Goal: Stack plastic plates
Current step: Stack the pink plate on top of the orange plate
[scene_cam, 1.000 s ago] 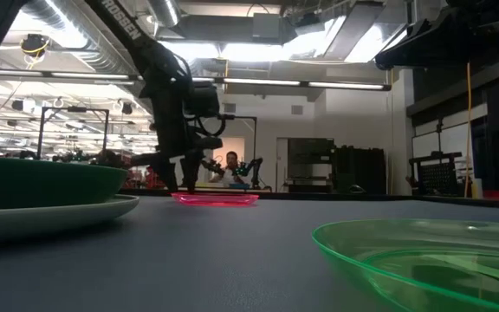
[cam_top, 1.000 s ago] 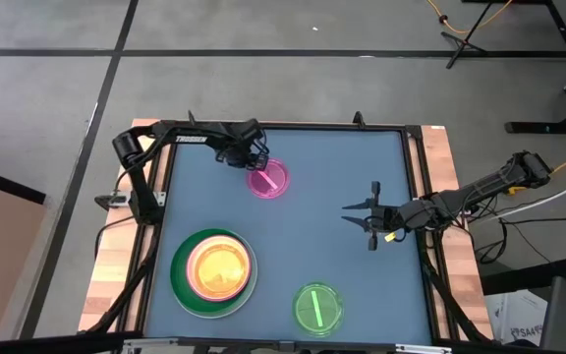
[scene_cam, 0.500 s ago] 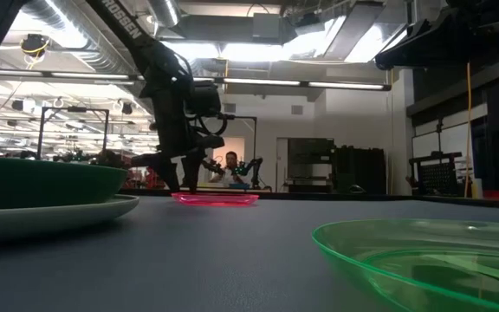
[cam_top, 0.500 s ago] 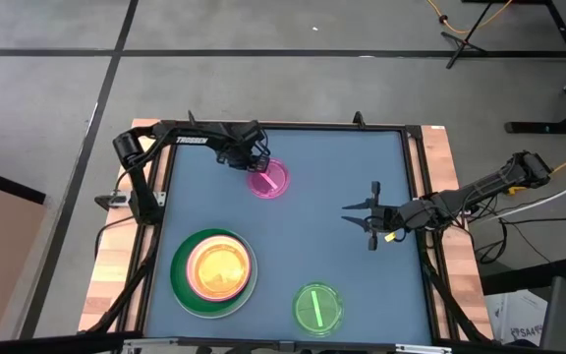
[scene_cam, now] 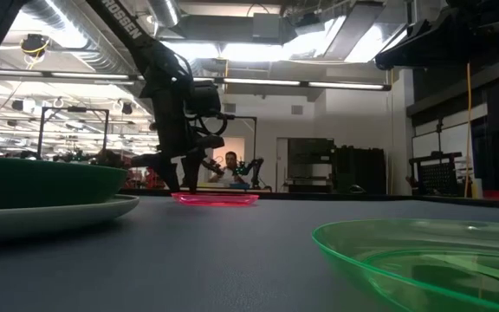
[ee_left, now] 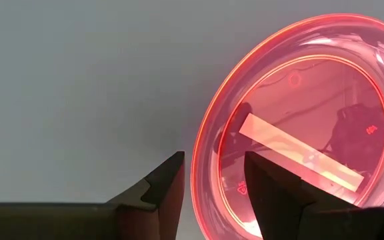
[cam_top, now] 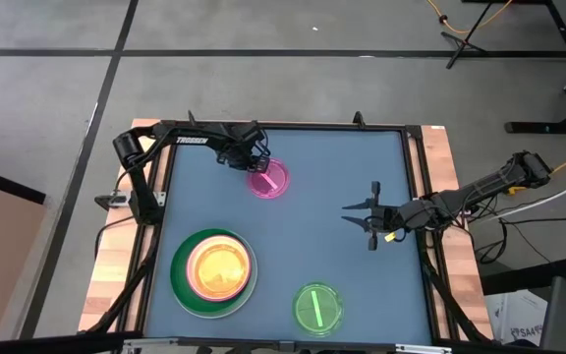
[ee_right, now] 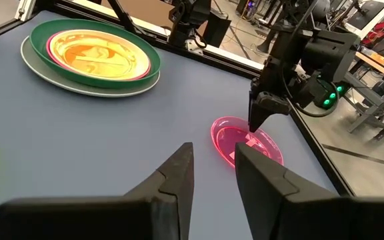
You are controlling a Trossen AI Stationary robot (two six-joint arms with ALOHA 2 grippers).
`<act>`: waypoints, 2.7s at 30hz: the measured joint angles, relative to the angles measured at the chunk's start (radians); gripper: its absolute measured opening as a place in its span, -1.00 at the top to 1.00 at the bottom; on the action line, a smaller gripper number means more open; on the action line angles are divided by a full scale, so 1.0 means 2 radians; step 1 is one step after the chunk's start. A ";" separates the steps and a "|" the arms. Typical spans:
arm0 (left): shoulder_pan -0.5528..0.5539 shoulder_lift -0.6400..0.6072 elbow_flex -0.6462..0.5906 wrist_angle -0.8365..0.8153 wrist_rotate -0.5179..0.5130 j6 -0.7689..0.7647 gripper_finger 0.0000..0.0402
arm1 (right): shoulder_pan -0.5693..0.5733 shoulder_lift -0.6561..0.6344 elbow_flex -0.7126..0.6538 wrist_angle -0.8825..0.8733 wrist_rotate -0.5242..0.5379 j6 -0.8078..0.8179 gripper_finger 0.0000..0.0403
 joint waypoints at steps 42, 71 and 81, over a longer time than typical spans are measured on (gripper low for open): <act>0.000 0.001 0.000 0.028 -0.004 0.001 0.99 | 0.000 0.000 0.000 -0.003 0.000 0.000 0.48; -0.054 0.001 0.000 0.109 0.195 0.036 1.00 | 0.000 0.000 0.000 -0.009 0.000 0.000 0.48; -0.089 0.001 0.000 0.100 0.205 0.036 1.00 | 0.000 0.000 0.000 -0.009 0.000 0.000 0.48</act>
